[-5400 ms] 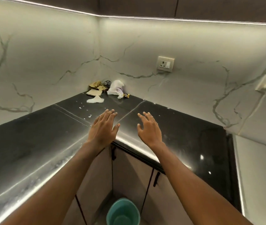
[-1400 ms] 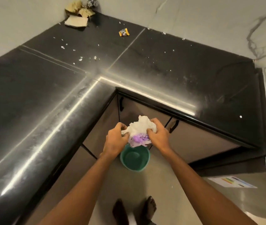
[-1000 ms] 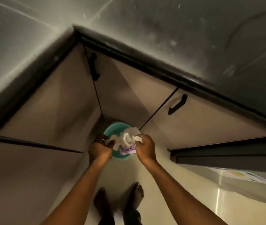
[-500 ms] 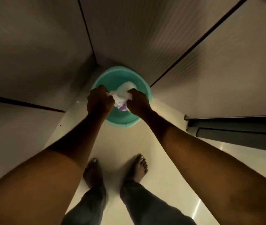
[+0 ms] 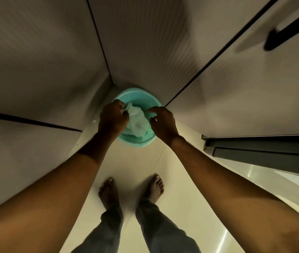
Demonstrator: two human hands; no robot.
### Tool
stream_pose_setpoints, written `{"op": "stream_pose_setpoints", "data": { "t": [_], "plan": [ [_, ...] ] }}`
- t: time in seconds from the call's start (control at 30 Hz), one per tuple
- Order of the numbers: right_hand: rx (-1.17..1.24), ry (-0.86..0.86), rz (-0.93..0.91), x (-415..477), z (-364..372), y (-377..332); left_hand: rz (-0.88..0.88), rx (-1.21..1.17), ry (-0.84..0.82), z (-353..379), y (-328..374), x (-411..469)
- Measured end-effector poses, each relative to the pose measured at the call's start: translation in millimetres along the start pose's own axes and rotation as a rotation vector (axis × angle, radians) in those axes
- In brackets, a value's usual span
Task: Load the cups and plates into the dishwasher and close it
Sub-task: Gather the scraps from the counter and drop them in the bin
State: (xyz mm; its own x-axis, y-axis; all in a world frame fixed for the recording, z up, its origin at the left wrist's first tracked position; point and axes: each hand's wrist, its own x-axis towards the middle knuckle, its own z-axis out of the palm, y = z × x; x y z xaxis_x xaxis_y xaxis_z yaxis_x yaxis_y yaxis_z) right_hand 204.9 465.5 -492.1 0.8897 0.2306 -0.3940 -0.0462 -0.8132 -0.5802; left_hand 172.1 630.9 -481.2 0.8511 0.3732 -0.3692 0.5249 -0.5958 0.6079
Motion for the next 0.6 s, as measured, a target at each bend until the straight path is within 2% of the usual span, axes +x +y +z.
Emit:
{"op": "stream_pose_setpoints", "data": {
  "t": [0.17,0.33,0.4,0.47,0.6],
  "plan": [
    [0.118,0.157,-0.082,-42.9,-59.4,-52.0,0.129,-0.016,-0.03,-57.9,43.8,-50.6],
    [0.158,0.254,-0.067,-85.2,-116.5,-108.9,0.146,-0.015,0.002,-121.2,92.8,-100.1],
    [0.172,0.277,-0.06,-97.5,-135.2,-128.6,0.131,0.058,-0.015,-143.1,110.0,-111.3],
    [0.176,0.293,-0.081,-112.0,-156.2,-147.9,0.238,0.126,0.015,-168.0,129.2,-122.0],
    [0.182,0.365,-0.144,-135.2,-195.3,-188.2,0.481,0.103,0.173,-217.5,163.9,-143.3]
  ]
}}
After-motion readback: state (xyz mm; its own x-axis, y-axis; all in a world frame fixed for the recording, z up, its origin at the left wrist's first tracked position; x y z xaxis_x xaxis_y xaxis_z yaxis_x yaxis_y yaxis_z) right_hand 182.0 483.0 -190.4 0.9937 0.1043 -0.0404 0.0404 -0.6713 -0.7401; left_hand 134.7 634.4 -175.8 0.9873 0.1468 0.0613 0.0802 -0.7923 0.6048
